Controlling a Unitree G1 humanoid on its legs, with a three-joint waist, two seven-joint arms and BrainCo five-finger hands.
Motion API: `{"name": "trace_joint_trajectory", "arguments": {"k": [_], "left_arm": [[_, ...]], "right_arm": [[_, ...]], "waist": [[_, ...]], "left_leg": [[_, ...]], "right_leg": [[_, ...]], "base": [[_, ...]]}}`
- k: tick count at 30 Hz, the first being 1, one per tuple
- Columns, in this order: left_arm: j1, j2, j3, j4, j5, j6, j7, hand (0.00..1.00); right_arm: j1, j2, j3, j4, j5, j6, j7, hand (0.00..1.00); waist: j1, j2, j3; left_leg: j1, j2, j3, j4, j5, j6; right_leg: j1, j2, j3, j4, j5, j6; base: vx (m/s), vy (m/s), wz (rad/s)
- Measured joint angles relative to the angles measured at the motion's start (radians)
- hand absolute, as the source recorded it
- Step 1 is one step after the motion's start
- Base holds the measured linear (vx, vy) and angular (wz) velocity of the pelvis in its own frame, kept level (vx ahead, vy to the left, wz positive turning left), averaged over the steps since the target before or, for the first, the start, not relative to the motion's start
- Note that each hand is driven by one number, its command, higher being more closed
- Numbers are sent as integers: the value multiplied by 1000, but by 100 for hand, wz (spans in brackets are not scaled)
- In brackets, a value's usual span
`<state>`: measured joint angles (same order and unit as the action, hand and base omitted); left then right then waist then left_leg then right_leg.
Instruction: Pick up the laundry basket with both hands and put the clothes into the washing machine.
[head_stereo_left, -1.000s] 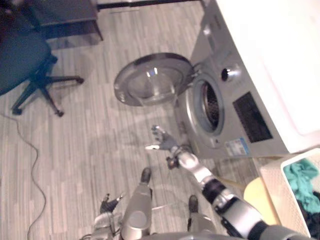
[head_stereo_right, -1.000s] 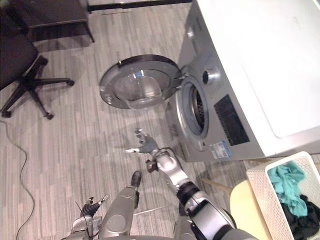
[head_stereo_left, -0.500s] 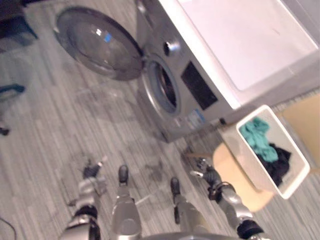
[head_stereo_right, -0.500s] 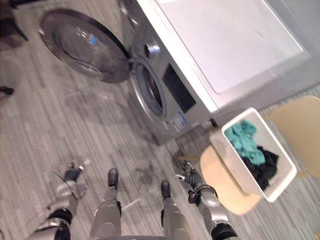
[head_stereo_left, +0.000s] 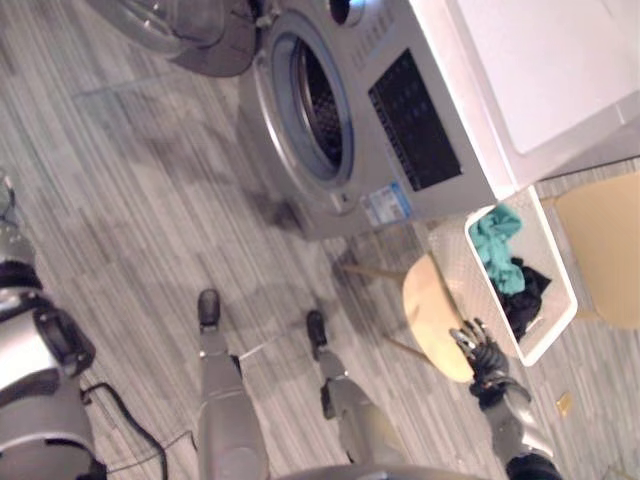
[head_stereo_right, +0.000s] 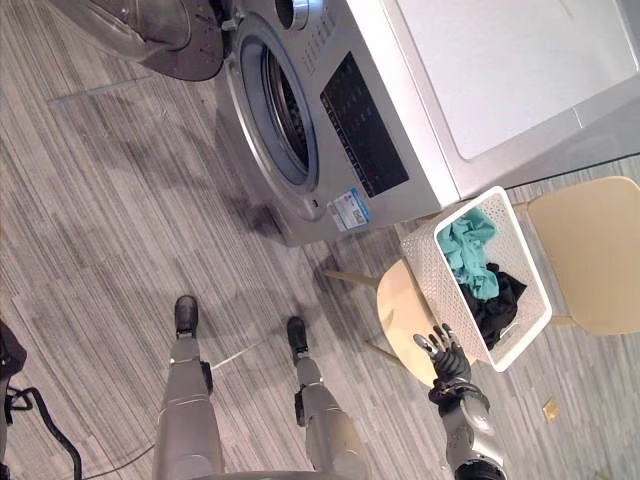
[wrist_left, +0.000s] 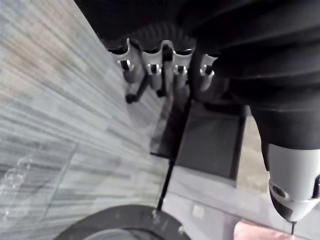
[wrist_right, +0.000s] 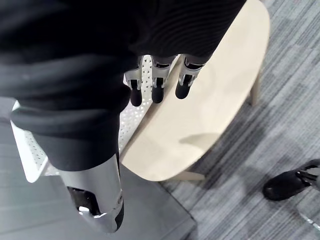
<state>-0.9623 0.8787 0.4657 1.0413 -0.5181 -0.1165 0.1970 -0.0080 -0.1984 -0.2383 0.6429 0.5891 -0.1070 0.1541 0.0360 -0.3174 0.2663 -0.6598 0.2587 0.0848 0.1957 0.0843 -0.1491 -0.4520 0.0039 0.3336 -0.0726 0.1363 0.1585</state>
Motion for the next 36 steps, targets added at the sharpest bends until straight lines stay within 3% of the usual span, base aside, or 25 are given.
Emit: {"name": "trace_joint_trajectory", "arguments": {"k": [6, 19, 28, 31, 34, 36], "left_arm": [[-7, -25, -66, 25, 0, 0, 3, 0], [-51, -88, -95, 14, -21, -2, 24, 0], [-26, -112, -99, -45, -39, -10, 21, 0], [158, -175, -50, -88, -40, -21, 3, 0], [413, -294, -22, -89, -34, -21, -24, 0], [602, -408, -22, -88, -18, -19, -45, 0]], "right_arm": [[-34, 1, -1, 0, 2, 1, 1, 0], [-43, 0, -6, -44, 20, 1, 1, 0], [-43, 1, -39, -39, 29, 1, -1, 0], [-52, 0, -37, 38, 29, 1, -2, 0], [-56, -11, -37, 168, 26, 4, -13, 0], [-55, -24, -37, 261, 19, 8, -23, 0]], "waist": [[-9, 10, 8], [-18, 49, 38], [6, 75, 58], [30, 96, 71], [39, 152, 63], [40, 212, 29]], "left_leg": [[-76, 8, -30, 53, -15, -2], [-151, 6, -30, 144, -48, 18], [-162, 21, -28, 215, -89, 25], [-46, 8, -1, 169, -89, 25], [130, -29, 16, 73, -83, 18], [253, -67, 28, -30, -49, 24]], "right_leg": [[-41, 11, -5, 0, 3, -4], [-78, 10, 2, 1, 10, 0], [-65, 10, 22, -1, 10, 2], [13, -7, 26, 2, -10, 1], [122, -33, 17, 45, -70, -7], [179, -58, 0, 96, -122, -6]], "base": [[-22, -12, -1], [-26, 0, -4], [-6, -4, -8], [45, -31, 10], [115, -60, 29], [128, -36, 33]]}}
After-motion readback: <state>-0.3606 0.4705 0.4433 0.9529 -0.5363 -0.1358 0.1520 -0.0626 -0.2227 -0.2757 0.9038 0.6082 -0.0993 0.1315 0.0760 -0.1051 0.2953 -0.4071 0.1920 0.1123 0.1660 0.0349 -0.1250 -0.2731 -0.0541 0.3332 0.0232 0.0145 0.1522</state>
